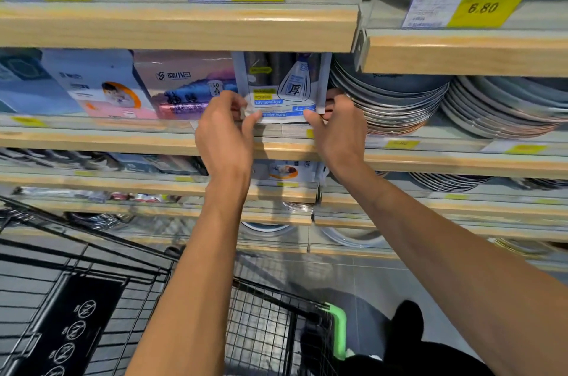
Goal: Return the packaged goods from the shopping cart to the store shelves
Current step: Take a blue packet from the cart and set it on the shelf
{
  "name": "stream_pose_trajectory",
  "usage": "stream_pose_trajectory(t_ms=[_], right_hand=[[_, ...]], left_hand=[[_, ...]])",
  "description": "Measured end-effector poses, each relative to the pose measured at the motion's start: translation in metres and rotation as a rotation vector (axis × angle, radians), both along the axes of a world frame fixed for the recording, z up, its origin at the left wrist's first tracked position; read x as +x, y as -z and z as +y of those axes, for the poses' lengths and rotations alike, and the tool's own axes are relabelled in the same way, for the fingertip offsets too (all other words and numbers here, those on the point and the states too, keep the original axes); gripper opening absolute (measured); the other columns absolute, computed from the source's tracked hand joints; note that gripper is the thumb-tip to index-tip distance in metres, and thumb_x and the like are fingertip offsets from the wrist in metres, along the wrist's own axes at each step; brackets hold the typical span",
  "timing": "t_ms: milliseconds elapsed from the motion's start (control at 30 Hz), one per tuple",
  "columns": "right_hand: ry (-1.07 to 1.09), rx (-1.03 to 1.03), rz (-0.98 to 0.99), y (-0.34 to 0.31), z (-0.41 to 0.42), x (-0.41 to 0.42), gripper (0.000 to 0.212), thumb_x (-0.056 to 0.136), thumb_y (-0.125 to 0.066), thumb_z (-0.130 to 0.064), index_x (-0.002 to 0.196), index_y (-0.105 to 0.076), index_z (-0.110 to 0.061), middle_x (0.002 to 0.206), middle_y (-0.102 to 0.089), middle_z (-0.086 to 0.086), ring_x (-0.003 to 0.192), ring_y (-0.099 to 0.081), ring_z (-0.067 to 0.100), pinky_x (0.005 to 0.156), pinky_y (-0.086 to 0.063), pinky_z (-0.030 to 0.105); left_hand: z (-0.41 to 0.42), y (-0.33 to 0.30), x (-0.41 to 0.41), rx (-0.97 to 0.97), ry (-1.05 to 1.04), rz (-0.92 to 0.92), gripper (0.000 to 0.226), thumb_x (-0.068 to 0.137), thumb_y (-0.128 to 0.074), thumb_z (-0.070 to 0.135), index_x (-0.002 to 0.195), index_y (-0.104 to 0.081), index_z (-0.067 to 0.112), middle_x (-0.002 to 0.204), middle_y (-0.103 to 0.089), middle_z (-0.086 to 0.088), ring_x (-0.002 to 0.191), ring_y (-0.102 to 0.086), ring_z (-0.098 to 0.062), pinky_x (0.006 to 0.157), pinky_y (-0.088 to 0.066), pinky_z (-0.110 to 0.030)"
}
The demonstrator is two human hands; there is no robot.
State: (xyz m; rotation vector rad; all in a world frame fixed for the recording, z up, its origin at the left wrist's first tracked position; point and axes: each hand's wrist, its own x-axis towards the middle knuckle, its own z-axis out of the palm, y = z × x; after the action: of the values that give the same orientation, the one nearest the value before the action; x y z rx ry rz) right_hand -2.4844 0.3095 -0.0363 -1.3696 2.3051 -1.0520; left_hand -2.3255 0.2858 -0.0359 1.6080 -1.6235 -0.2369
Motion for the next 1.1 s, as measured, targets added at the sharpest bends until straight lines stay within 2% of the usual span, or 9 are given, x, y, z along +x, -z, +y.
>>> stream_pose_trajectory(t_ms=[100, 333, 467, 633, 700, 800, 900, 1000, 1100], right_hand=[[0.043, 0.01, -0.05, -0.001, -0.004, 0.001, 0.039, 0.087, -0.074, -0.034, 0.112, -0.063, -0.006, 0.104, -0.071, 0.01, 0.099, -0.065, 0.027, 0.069, -0.039, 0.029], [0.024, 0.035, -0.061, 0.008, -0.003, -0.002, 0.037, 0.086, -0.071, -0.041, 0.107, -0.067, -0.01, 0.102, -0.072, 0.006, 0.097, -0.067, 0.027, 0.08, -0.051, 0.032], [-0.046, -0.078, 0.017, 0.007, 0.007, 0.001, 0.042, 0.089, -0.062, -0.052, 0.098, -0.062, -0.011, 0.093, -0.072, 0.005, 0.086, -0.067, 0.026, 0.069, -0.049, 0.034], [-0.062, -0.171, -0.028, -0.003, 0.005, 0.006, 0.048, 0.092, -0.059, -0.053, 0.1, -0.062, -0.006, 0.087, -0.069, 0.008, 0.081, -0.062, 0.027, 0.065, -0.042, 0.032], [-0.047, -0.183, -0.022, 0.0, 0.007, 0.004, 0.05, 0.092, -0.057, -0.056, 0.098, -0.06, -0.007, 0.081, -0.066, 0.005, 0.075, -0.06, 0.026, 0.065, -0.042, 0.033], [-0.004, -0.198, 0.004, 0.003, 0.009, 0.002, 0.05, 0.096, -0.05, -0.056, 0.098, -0.058, -0.007, 0.075, -0.062, 0.004, 0.07, -0.058, 0.026, 0.061, -0.039, 0.032], [0.068, -0.206, 0.027, 0.005, 0.007, 0.005, 0.06, 0.097, -0.046, -0.057, 0.115, -0.061, -0.002, 0.095, -0.069, 0.014, 0.09, -0.063, 0.033, 0.068, -0.039, 0.033], [0.079, -0.175, 0.017, 0.004, 0.011, 0.011, 0.057, 0.098, -0.048, -0.053, 0.124, -0.059, -0.003, 0.109, -0.066, 0.016, 0.106, -0.057, 0.033, 0.081, -0.041, 0.037], [0.045, -0.267, -0.063, 0.003, 0.022, 0.018, 0.043, 0.097, -0.056, -0.043, 0.111, -0.061, -0.003, 0.095, -0.067, 0.012, 0.092, -0.062, 0.031, 0.081, -0.05, 0.043]], left_hand=[[-0.01, -0.005, -0.002, 0.083, -0.025, 0.032, 0.029, 0.073, -0.084, 0.033, 0.093, -0.065, 0.022, 0.084, -0.07, 0.008, 0.078, -0.068, -0.012, 0.076, -0.056, -0.037], [-0.014, -0.017, 0.003, 0.237, -0.04, -0.167, 0.024, 0.076, -0.079, 0.046, 0.08, -0.071, 0.024, 0.082, -0.074, 0.004, 0.084, -0.07, -0.019, 0.074, -0.05, -0.029], [0.004, -0.01, 0.0, 0.001, -0.041, 0.149, 0.032, 0.079, -0.075, 0.045, 0.091, -0.064, 0.017, 0.085, -0.07, 0.008, 0.075, -0.066, -0.007, 0.07, -0.045, -0.02], [0.011, -0.004, -0.021, -0.038, -0.08, 0.403, 0.035, 0.086, -0.071, 0.038, 0.11, -0.068, 0.012, 0.094, -0.074, 0.004, 0.083, -0.071, -0.006, 0.082, -0.056, -0.023], [0.014, -0.004, -0.028, -0.04, -0.088, 0.395, 0.036, 0.089, -0.068, 0.037, 0.114, -0.07, 0.011, 0.098, -0.075, 0.002, 0.088, -0.071, -0.005, 0.083, -0.053, -0.016], [0.006, -0.006, -0.031, -0.025, -0.081, 0.306, 0.028, 0.092, -0.065, 0.035, 0.104, -0.073, 0.011, 0.093, -0.076, 0.001, 0.085, -0.072, -0.01, 0.078, -0.052, -0.02], [-0.008, -0.014, -0.029, 0.042, -0.057, 0.13, 0.024, 0.092, -0.061, 0.033, 0.097, -0.076, 0.015, 0.09, -0.078, -0.003, 0.087, -0.072, -0.023, 0.078, -0.054, -0.034], [-0.009, -0.026, -0.023, 0.109, -0.044, -0.054, 0.028, 0.094, -0.058, 0.037, 0.102, -0.076, 0.017, 0.095, -0.077, -0.006, 0.094, -0.07, -0.027, 0.08, -0.051, -0.035], [0.01, -0.027, -0.011, 0.069, -0.051, -0.02, 0.03, 0.095, -0.059, 0.04, 0.103, -0.076, 0.016, 0.094, -0.077, -0.003, 0.092, -0.071, -0.023, 0.08, -0.052, -0.033]])
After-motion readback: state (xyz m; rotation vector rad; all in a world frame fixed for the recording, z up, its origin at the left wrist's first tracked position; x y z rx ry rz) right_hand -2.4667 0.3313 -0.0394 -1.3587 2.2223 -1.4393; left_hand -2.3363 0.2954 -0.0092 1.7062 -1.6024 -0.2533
